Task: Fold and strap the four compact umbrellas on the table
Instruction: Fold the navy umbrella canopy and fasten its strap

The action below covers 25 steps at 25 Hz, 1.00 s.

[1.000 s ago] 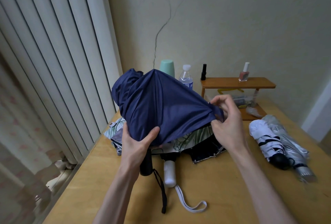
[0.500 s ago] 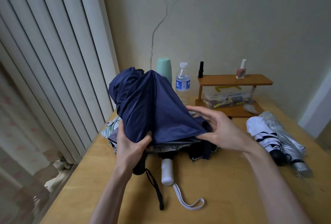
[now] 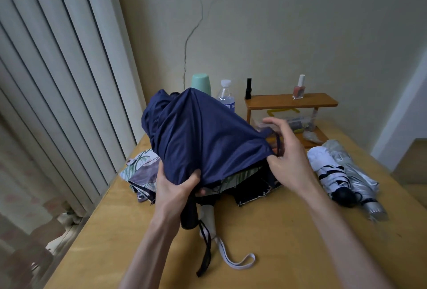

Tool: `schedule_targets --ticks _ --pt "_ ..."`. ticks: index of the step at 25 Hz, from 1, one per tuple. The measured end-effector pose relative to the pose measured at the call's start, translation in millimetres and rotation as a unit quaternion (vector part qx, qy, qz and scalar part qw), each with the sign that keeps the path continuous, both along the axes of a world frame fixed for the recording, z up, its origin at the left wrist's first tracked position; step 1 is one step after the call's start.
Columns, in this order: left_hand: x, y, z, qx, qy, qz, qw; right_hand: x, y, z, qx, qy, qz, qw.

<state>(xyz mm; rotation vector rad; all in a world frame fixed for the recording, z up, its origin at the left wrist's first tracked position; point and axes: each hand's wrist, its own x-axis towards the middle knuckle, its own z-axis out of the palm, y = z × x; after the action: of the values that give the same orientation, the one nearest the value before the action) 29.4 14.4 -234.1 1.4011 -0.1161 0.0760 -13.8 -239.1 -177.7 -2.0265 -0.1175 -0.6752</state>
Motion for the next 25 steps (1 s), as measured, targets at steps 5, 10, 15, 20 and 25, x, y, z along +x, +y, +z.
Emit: schedule_targets --ticks 5,10,15,20,25 --pt "5.8 24.3 6.7 0.066 -0.015 -0.019 0.998 -21.7 -24.3 15.6 0.041 0.162 0.246 0.955" --pt "-2.3 26.4 13.8 0.112 -0.02 -0.083 0.99 -20.3 -1.9 11.1 0.136 0.158 0.223 0.952" --pt "-3.1 28.3 14.6 0.134 -0.029 -0.079 0.987 -21.5 -16.7 11.1 0.043 0.243 0.229 0.942" --pt "-4.2 33.2 22.3 0.102 -0.007 -0.065 0.993 -20.9 -29.5 16.2 0.07 0.132 0.12 0.981" --pt "-3.3 34.9 18.1 0.112 -0.015 -0.078 0.991 -21.0 -0.9 16.2 0.146 0.153 0.166 0.963"
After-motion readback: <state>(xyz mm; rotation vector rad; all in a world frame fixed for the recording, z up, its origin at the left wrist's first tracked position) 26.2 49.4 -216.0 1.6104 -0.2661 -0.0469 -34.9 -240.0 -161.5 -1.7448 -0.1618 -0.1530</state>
